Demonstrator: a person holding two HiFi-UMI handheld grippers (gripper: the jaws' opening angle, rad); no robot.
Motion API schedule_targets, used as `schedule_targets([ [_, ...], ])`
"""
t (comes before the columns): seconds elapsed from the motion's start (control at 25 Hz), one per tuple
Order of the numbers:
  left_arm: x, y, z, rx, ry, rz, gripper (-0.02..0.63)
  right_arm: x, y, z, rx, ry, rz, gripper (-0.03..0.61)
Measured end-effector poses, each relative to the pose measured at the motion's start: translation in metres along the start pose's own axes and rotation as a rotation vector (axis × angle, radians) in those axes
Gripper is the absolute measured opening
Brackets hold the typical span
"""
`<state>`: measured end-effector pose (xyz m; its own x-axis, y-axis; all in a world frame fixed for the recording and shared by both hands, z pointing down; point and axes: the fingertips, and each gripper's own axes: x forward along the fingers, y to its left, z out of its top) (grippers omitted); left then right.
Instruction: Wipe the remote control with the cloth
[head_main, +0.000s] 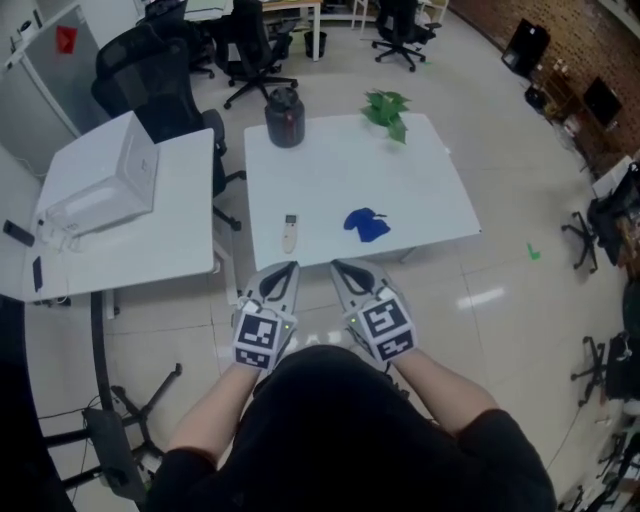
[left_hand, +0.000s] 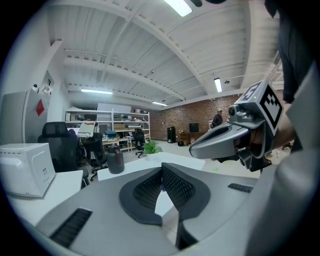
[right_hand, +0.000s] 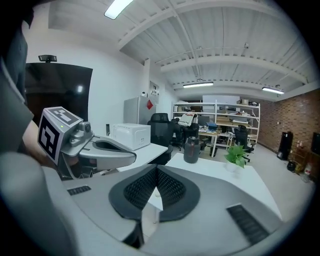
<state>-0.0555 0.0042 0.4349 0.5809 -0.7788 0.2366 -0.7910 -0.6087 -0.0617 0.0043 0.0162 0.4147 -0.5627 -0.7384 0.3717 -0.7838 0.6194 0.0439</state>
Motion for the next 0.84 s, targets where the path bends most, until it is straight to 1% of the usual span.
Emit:
schedule_targets([
  [0.12,0.004,-0.010,0.004,-0.017,0.006,0.027,0.002,-0.006,-0.005,0.000,-0.005,-0.003,0.021,0.009],
  [0.32,0.013,-0.022,0.009,-0.006,0.012,0.046,0.002,-0.010,-0.012,-0.002,-0.014,-0.001,0.051,0.009],
  [0.44,0.017,-0.026,0.010,0.007,0.014,0.049,0.002,-0.014,-0.015,-0.003,-0.018,-0.002,0.060,0.009],
  [0.6,0.019,-0.032,0.015,0.005,0.017,0.055,0.002,-0.017,-0.018,-0.004,-0.018,-0.004,0.064,0.009],
  [0.84,0.021,-0.034,0.013,0.010,0.024,0.052,0.002,-0.017,-0.018,-0.008,-0.013,-0.005,0.065,0.009],
])
